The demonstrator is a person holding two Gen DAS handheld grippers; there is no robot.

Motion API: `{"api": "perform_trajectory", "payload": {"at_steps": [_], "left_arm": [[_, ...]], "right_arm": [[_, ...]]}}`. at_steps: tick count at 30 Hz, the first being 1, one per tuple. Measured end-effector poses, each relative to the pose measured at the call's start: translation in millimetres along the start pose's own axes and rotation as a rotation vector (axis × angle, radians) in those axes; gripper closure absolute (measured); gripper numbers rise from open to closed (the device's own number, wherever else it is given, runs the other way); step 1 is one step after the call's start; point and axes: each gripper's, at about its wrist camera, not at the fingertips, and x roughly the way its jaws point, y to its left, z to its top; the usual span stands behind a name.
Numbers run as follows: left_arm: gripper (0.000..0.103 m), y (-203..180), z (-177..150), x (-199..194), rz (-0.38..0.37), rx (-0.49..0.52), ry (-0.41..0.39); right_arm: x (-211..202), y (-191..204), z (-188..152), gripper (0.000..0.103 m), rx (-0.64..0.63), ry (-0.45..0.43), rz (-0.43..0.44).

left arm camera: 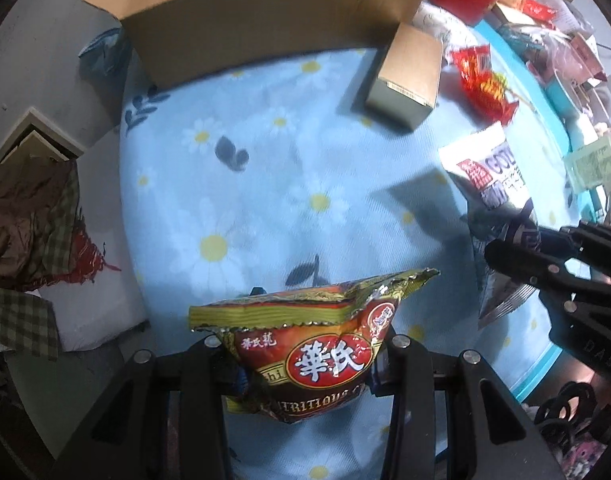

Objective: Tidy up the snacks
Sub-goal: 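Lift and carry the cereal packet with the left gripper while the right carries the GOZKH packet to the box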

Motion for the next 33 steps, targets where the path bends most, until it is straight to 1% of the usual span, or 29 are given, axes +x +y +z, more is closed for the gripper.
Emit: {"api": "perform_trajectory", "payload": {"at_steps": [3, 6, 10, 12, 13, 15, 16, 17, 18, 20, 21, 24, 27, 28, 29, 30, 31, 32, 33], "left_arm": [[0.062, 1, 1, 10, 0.004, 0.003, 0.033], [0.062, 0, 6, 13, 0.007, 0.012, 0.029], [0.060, -8, 11, 15, 0.051, 0.060, 0.016], [0.056, -14, 13, 16, 0.078, 0.093, 0.008], [0.053, -16, 14, 17, 0.087, 0.100, 0.006], [0.043, -15, 17, 18, 0.108, 0.100, 0.005], [0.032, -13, 19, 19, 0.124, 0.094, 0.007], [0.024, -10, 22, 21, 0.138, 0.081, 0.012], [0.024, -6, 23, 22, 0.129, 0.067, 0.016], [0.024, -1, 25, 23, 0.098, 0.039, 0.018], [0.024, -1, 25, 23, 0.095, 0.038, 0.016], [0.024, -5, 27, 23, 0.104, 0.061, 0.023], [0.024, -17, 25, 24, 0.086, 0.093, 0.033], [0.024, -20, 23, 25, 0.092, 0.108, 0.029], [0.028, -22, 22, 23, 0.095, 0.121, 0.009], [0.034, -23, 20, 22, 0.082, 0.129, 0.000], [0.048, -25, 19, 20, 0.067, 0.135, -0.010], [0.056, -28, 19, 17, 0.063, 0.148, -0.021], [0.058, -31, 18, 17, 0.068, 0.162, -0.025]], "right_arm": [[6, 0, -1, 0.076, -0.003, 0.019, 0.004], [11, 0, -1, 0.076, -0.002, 0.027, 0.004], [17, 2, 1, 0.075, -0.009, 0.039, -0.008], [20, 3, 1, 0.075, -0.016, 0.045, -0.016], [21, 3, 0, 0.075, -0.017, 0.047, -0.017], [23, 3, 1, 0.074, -0.019, 0.052, -0.022], [25, 3, 1, 0.074, -0.020, 0.053, -0.028], [26, 3, 2, 0.073, -0.021, 0.054, -0.030], [28, 3, 2, 0.073, -0.021, 0.057, -0.034], [32, 4, 3, 0.073, -0.019, 0.059, -0.034], [33, 5, 3, 0.073, -0.019, 0.060, -0.035], [37, 7, 4, 0.072, -0.022, 0.062, -0.037], [40, 9, 4, 0.072, -0.019, 0.057, -0.032], [40, 9, 4, 0.072, -0.018, 0.055, -0.029], [41, 10, 4, 0.072, -0.016, 0.053, -0.027], [42, 10, 4, 0.072, -0.014, 0.050, -0.022], [40, 5, 2, 0.072, -0.013, 0.049, -0.018], [39, 1, 1, 0.072, -0.010, 0.047, -0.012], [38, -1, 0, 0.072, -0.008, 0.046, -0.008]]}}
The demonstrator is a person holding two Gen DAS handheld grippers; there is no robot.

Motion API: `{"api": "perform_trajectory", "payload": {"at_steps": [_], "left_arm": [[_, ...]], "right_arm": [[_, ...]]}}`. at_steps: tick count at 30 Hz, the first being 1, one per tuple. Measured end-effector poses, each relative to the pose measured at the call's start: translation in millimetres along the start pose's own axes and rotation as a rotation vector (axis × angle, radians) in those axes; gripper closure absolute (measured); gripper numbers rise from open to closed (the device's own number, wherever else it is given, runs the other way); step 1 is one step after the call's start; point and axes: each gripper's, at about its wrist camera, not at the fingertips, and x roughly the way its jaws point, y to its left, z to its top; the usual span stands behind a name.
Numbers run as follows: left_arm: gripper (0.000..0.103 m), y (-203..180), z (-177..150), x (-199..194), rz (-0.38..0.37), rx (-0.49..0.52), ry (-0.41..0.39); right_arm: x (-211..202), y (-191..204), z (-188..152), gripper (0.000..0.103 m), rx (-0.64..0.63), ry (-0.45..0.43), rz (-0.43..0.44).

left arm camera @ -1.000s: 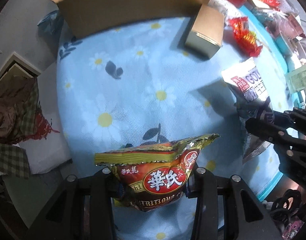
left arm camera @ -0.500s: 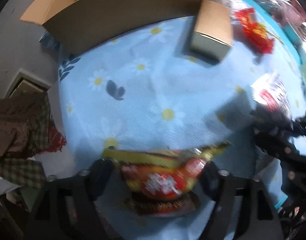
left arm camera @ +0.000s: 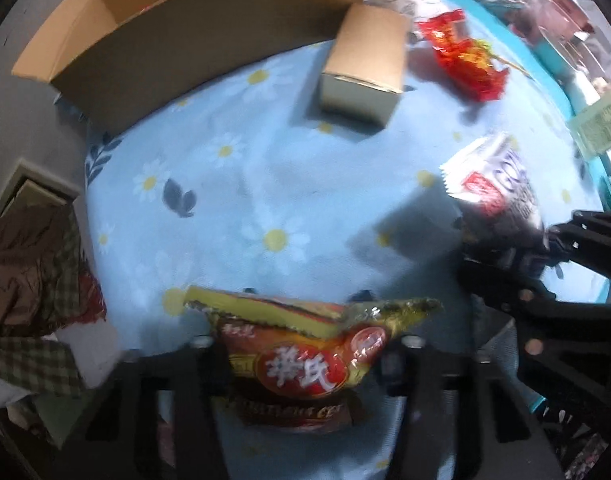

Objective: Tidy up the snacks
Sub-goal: 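Lift and carry the cereal packet with the left gripper while the right carries the GOZKH packet to the box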

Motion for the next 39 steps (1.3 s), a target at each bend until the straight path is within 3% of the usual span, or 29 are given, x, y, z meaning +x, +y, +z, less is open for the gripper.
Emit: {"api": "perform_trajectory", "payload": {"at_steps": [7, 14, 23, 30, 39], "left_arm": [[0.063, -1, -3, -15, -0.041, -0.019, -0.030], [0.063, 23, -7, -27, -0.077, -0.044, -0.055], [0.063, 27, -6, -77, -0.129, -0.095, -0.145], [0.063, 41, 2, -112, -0.151, -0.150, -0.228], [0.063, 67, 27, -164, -0.123, -0.189, -0.369]], "right_arm": [[-10, -12, -3, 0.078, 0.010, -0.016, 0.029], [-29, -7, -4, 0.079, -0.027, -0.043, 0.050], [-66, 5, -9, 0.079, -0.071, -0.077, 0.067], [-108, 18, 1, 0.079, -0.109, -0.164, 0.078], [-158, 42, 38, 0.079, -0.170, -0.290, 0.088]]}}
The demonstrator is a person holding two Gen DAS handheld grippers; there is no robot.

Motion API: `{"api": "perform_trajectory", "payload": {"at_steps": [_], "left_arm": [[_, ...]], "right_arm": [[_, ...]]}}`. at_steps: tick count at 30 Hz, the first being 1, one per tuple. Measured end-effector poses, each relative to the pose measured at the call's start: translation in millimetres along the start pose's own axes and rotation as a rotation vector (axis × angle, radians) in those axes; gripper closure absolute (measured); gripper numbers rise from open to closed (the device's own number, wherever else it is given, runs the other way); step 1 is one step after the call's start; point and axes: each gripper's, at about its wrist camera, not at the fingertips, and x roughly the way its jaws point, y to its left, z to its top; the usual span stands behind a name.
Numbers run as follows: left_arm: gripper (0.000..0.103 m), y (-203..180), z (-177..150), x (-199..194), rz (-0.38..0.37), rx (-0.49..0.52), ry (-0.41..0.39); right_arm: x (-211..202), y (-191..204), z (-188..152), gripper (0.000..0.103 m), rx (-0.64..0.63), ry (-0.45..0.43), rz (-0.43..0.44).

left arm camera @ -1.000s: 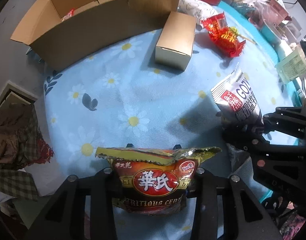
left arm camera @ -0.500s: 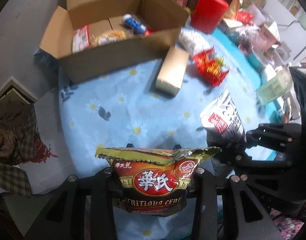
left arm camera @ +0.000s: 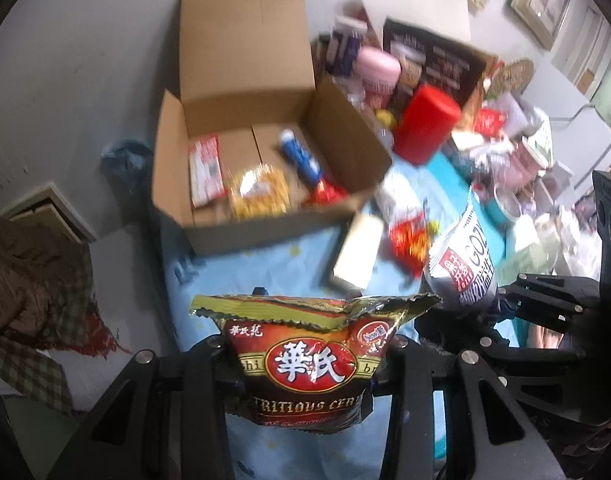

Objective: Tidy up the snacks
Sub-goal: 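Lift and carry the cereal packet with the left gripper while the right carries the GOZKH packet to the box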

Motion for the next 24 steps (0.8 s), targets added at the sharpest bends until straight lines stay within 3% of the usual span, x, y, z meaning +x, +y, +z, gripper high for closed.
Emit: {"api": "perform_trajectory", "payload": {"at_steps": [11, 24], "left_arm": [[0.063, 20, 57, -19, 0.012, -0.029, -0.104], [0.063, 51, 117, 9, 0.019, -0.089, -0.139]], "right_arm": [[-10, 1, 66, 0.079, -0.048, -0.096, -0.010], [13, -13, 143, 0.079, -0.099, -0.127, -0.026]]}}
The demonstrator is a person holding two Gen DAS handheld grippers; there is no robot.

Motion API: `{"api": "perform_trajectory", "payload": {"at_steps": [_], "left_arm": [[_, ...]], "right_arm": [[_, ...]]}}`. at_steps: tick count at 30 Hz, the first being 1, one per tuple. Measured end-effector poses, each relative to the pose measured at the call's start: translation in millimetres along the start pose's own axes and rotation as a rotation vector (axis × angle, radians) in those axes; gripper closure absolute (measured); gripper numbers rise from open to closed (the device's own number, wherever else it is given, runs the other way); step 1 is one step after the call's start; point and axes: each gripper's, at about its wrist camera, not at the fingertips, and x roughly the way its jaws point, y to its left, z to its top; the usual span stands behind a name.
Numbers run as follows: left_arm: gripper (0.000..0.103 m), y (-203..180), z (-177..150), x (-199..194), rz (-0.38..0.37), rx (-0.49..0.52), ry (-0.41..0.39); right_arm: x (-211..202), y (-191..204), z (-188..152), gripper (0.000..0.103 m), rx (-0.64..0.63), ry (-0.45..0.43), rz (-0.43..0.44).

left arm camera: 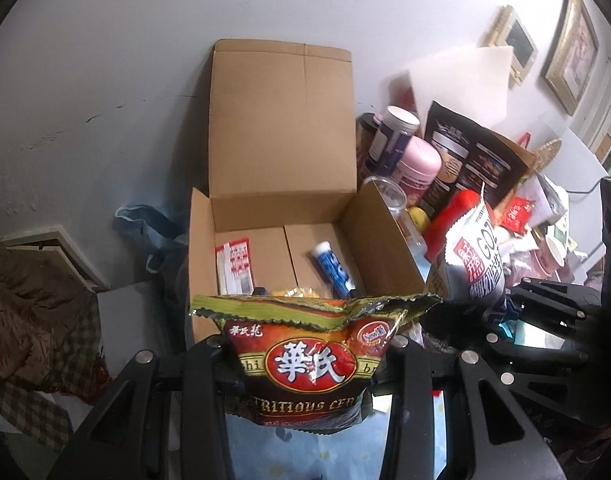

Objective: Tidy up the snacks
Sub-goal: 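Lift and carry the cereal packet with the left gripper while the right carries the GOZKH packet to the box, then release both packets into the box and withdraw both grippers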

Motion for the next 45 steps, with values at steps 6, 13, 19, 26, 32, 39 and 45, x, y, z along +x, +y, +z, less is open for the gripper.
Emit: {"api": "perform_trajectory", "payload": {"at_steps": [6, 13, 19, 26, 32, 39, 45], "left_arm": [[0.063, 10, 28, 22, 0.038, 0.014, -0.029], [0.063, 27, 52, 58, 0.072, 0.017, -0.034], [0.063, 39, 55, 99, 0.120, 0.055, -0.001], [0.063, 54, 51, 140, 0.139, 0.052, 0.040], [0.063, 53, 53, 169, 0.152, 0.072, 0.063], [0.063, 43, 53, 189, 0.175, 0.118, 0.068], [0.062, 36, 53, 206, 0.205, 0.140, 0.123]], "right_arm": [[28, -3, 29, 0.079, -0.036, 0.013, -0.007], [65, -15, 57, 0.079, -0.028, 0.012, -0.033], [108, -31, 64, 0.079, 0.015, 0.049, -0.047], [153, -46, 61, 0.079, 0.038, 0.106, -0.060], [181, -53, 58, 0.079, 0.053, 0.154, -0.058], [203, -58, 52, 0.079, 0.065, 0.196, -0.073], [214, -61, 53, 0.078, 0.085, 0.230, -0.103]]}}
